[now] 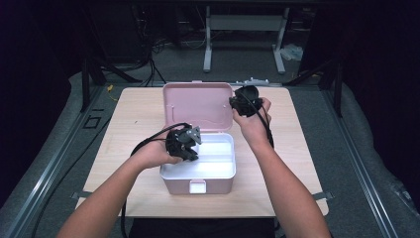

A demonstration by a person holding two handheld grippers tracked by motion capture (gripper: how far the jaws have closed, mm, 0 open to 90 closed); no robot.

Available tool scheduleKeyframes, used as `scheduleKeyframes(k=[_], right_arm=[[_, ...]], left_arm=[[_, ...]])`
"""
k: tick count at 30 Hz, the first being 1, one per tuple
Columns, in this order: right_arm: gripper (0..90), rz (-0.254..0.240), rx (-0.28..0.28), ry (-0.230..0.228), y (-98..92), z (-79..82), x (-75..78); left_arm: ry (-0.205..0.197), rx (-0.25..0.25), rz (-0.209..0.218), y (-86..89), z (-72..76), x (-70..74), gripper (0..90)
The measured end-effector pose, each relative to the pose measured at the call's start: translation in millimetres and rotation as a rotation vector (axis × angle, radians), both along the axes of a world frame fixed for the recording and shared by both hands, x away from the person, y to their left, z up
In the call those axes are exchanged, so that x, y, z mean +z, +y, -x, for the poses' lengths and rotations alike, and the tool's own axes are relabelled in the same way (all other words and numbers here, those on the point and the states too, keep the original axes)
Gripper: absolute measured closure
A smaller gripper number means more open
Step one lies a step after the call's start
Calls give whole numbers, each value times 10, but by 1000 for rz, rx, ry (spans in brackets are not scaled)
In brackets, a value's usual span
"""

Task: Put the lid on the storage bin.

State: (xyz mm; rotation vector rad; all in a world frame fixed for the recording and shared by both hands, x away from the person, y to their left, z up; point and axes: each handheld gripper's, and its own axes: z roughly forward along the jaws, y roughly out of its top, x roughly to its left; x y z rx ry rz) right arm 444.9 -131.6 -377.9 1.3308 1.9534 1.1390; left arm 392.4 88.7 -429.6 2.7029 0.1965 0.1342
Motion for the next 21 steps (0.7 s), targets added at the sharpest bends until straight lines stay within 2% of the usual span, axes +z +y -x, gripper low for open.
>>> scheduleKeyframes(k=[2, 5, 7, 12, 15, 17, 21], right_arm=[[858, 7, 15, -27, -21, 119, 25], [872, -27, 44, -38, -80, 290, 47], [873, -42, 60, -51, -116, 403, 41], [874, 14, 75, -95, -103, 662, 37], [872, 32, 76, -106, -105, 753, 23], [871, 22, 89, -102, -114, 778, 18], [869, 29, 93, -103, -110, 828, 8]], left_arm=[[-5, 4, -3, -3, 12, 1, 844], [-15, 9, -6, -6, 26, 1, 841], [-37, 17, -16, -26, 61, 2, 837], [-91, 11, -51, -60, 119, 9, 831], [-118, 14, -66, -77, 156, 10, 825], [-131, 17, -73, -85, 173, 9, 824], [-131, 17, -67, -78, 177, 7, 823]])
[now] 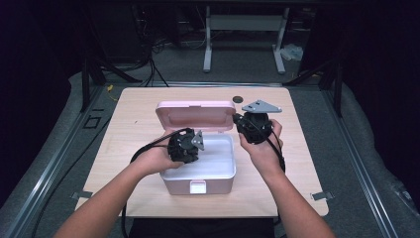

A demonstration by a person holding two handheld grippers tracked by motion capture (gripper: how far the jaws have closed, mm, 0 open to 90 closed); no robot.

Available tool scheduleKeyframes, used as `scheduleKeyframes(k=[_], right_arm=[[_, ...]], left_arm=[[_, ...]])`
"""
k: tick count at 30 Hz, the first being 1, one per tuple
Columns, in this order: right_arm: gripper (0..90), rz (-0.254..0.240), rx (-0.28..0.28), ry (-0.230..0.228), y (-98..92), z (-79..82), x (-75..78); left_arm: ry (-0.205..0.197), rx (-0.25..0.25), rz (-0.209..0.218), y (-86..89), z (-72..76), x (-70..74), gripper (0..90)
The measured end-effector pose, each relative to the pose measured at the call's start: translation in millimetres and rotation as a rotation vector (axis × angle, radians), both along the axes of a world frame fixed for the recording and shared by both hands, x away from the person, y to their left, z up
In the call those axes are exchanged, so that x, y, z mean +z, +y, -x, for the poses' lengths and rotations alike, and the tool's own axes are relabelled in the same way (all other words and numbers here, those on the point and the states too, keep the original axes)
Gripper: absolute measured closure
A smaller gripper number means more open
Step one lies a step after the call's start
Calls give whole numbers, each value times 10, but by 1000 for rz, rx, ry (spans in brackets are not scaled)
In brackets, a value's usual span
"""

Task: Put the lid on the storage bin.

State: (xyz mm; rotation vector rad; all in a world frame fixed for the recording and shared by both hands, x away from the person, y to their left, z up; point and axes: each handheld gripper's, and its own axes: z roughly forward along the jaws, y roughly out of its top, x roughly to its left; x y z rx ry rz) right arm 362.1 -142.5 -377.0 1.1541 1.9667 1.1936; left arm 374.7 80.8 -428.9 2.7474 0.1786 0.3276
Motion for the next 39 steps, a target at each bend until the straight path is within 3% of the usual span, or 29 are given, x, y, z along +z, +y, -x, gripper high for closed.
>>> scheduleKeyframes(k=[7, 9, 13, 17, 22, 25, 27, 31, 36, 37, 39], right_arm=[[869, 2, 0, -1, 3, -5, 1], [869, 6, 1, 5, 3, -10, 6], [867, -1, 3, 2, -5, -5, -3], [863, -4, 11, 3, -14, 21, -10], [859, -12, 20, -2, -32, 86, -42], [857, -11, 26, -13, -42, 147, -71], [855, -19, 37, -14, -55, 185, -92], [851, -27, 64, -12, -96, 255, -139], [849, -48, 85, 3, -137, 296, -166], [849, -47, 87, -2, -141, 304, -169], [844, -45, 90, -4, -159, 334, -163]], left_arm=[[-54, 3, -25, -28, 62, -5, 814], [-45, 13, -23, -15, 68, 7, 804], [-24, 35, 74, 128, 128, 150, 759], [7, 96, 186, 487, 188, 298, 765], [13, 218, 231, 976, 172, 348, 809], [22, 302, 291, 1218, 97, 413, 856], [40, 328, 325, 1325, 23, 487, 882], [22, 364, 368, 1394, -94, 697, 898], [-9, 366, 439, 1320, -178, 941, 899], [-19, 359, 446, 1282, -173, 966, 899], [-31, 344, 420, 1219, -153, 994, 897]])
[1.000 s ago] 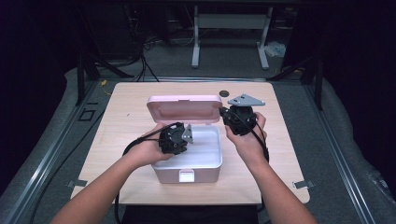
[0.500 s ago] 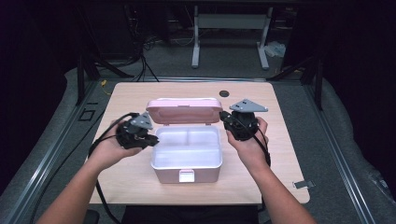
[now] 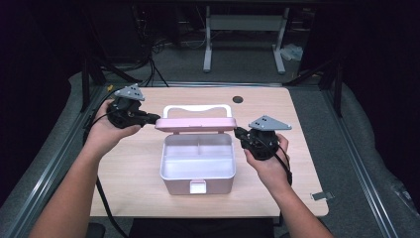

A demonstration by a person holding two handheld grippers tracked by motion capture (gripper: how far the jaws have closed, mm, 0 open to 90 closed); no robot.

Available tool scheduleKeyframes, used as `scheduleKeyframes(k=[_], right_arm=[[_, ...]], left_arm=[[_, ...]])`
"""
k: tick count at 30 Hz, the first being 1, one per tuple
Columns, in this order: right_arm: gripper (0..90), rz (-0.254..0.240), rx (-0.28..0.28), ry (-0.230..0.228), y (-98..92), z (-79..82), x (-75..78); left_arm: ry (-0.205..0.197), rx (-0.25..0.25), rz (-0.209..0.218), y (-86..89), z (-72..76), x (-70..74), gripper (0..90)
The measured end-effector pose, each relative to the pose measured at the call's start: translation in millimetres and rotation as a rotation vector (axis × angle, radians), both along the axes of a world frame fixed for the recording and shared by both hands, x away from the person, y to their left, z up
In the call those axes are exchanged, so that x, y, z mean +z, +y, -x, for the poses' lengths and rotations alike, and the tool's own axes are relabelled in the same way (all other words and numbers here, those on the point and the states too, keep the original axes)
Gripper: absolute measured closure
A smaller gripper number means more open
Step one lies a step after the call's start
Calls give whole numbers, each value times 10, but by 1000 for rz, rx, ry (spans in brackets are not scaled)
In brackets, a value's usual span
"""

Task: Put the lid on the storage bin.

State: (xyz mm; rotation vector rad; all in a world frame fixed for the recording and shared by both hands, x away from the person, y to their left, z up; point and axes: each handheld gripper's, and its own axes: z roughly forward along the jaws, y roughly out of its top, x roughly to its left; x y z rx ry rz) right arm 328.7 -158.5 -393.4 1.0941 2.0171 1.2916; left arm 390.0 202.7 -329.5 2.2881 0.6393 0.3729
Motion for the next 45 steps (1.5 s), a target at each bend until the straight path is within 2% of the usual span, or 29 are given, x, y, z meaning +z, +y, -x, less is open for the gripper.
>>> scheduleKeyframes(k=[7, 10, 13, 16, 20, 24, 30, 38, 40, 45], right_arm=[[821, 6, 19, 5, -149, 122, -29], [821, -10, -11, 6, -305, 195, -21], [821, -24, -35, 4, -377, 185, -15], [821, -21, -35, 14, -386, 149, -42], [821, -12, -40, 16, -343, 110, -95], [815, -5, -40, 29, -323, 83, -168], [800, 6, -69, 61, -369, 58, -333], [783, -1, -122, 140, -529, 38, -650], [779, 11, -129, 152, -546, 40, -730], [764, 38, -140, 173, -548, 33, -893]], left_arm=[[21, -37, -15, -28, 50, -59, 895], [40, -63, -30, -53, 108, -183, 893], [62, -85, -51, -85, 159, -325, 887], [78, -99, -57, -108, 194, -459, 880], [94, -110, -54, -90, 236, -563, 868], [79, -89, -35, 8, 287, -621, 839], [72, -8, 5, 272, 308, -742, 728], [77, 99, 5, 534, 331, -1005, 617], [82, 114, 15, 580, 333, -1071, 599], [97, 151, 5, 653, 296, -1211, 567]])
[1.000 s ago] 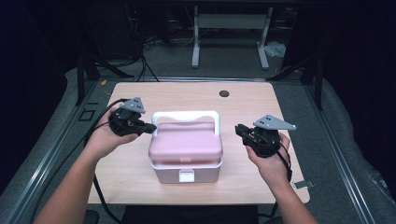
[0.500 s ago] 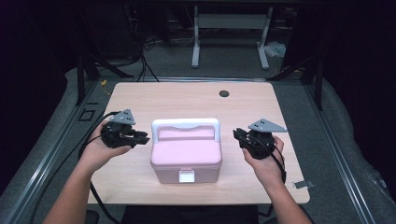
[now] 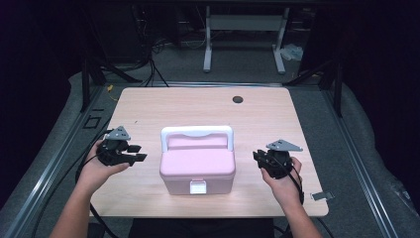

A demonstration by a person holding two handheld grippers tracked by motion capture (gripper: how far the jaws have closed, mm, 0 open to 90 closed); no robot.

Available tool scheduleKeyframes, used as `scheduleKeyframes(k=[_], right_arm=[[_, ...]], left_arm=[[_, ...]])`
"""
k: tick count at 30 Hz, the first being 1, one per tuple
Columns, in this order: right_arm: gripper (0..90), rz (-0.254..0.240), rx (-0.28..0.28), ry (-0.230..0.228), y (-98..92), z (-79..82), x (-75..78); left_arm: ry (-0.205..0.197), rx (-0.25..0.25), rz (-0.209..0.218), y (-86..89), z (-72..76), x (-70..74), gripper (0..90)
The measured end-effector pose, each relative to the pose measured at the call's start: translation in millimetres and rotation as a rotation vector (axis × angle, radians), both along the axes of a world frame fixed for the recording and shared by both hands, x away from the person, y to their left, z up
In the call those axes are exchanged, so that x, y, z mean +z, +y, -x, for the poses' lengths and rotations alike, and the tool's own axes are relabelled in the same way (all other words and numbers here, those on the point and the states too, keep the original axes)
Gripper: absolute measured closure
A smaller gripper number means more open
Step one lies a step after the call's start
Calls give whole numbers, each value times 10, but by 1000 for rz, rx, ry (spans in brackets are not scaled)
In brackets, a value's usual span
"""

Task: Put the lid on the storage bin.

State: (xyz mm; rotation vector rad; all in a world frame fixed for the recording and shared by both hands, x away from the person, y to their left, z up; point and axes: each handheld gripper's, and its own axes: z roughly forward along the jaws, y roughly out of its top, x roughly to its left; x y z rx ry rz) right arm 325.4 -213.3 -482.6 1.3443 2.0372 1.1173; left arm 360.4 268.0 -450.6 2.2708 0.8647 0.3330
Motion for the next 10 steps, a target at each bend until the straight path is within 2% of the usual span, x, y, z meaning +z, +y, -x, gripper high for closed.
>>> scheduleKeyframes(k=[4, 10], right_arm=[[738, 18, -4, 7, -10, -21, -104], [606, 26, -4, 8, -32, -25, -225]], left_arm=[[3, 21, 3, 47, -15, -90, 550], [2, 33, 4, 91, -8, -183, 515]])
